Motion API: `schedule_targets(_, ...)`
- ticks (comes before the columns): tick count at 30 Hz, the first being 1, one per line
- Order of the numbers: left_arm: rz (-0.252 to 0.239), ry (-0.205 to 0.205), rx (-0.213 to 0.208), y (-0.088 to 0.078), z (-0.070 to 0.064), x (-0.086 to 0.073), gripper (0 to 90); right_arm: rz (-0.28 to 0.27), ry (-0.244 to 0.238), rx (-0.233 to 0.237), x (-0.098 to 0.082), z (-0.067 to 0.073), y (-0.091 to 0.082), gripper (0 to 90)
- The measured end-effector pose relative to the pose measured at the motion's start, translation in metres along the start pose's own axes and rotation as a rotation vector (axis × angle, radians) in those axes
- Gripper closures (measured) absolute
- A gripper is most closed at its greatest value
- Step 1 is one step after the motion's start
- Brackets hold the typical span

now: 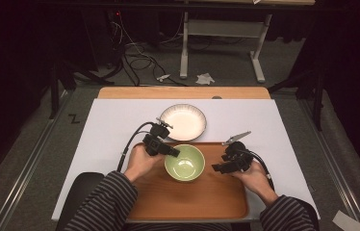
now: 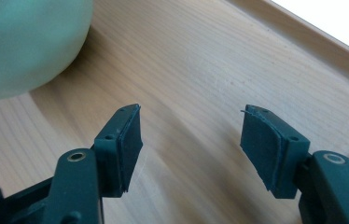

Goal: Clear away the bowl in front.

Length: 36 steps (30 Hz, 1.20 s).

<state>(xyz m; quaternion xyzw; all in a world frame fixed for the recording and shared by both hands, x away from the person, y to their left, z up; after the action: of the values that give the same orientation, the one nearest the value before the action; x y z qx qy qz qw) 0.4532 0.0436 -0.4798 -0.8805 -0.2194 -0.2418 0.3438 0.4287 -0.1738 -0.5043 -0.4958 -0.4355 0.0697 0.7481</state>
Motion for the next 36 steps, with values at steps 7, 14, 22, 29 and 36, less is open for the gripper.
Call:
schedule_targets(7,0.02,0.007,0.012,0.006,0.002,-0.004,82.1,0.002,-0.009,0.0,0.0,-0.001,0.0,39.9)
schedule_targets(14,0.011,-0.007,0.015,0.009,0.003,-0.004,82.2,0.003,-0.017,0.004,0.0,-0.002,0.001,39.8)
schedule_targets(22,0.023,-0.004,0.019,0.012,0.004,-0.006,82.0,0.003,-0.015,0.006,0.0,-0.001,0.001,39.8)
schedule_targets(29,0.027,0.004,0.034,0.014,0.007,-0.008,81.7,0.002,-0.004,0.005,0.0,0.001,0.0,39.8)
schedule_targets(36,0.026,-0.008,0.035,0.015,0.008,-0.007,81.8,0.003,-0.011,0.003,0.0,0.0,0.0,39.8)
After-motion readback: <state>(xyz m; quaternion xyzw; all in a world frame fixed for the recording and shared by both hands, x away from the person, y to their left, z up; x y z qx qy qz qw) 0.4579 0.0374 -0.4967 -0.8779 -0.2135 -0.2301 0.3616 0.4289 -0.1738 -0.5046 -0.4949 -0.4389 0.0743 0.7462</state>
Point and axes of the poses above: each handheld gripper's, and its own axes: y roughly forward along the jaws, x roughly out of its top, z roughly to its left, the point moved 3 cm from there along y, roughly forward along the jaws, and after that the axes turned 6 degrees about -z, right-handed, at the moved point
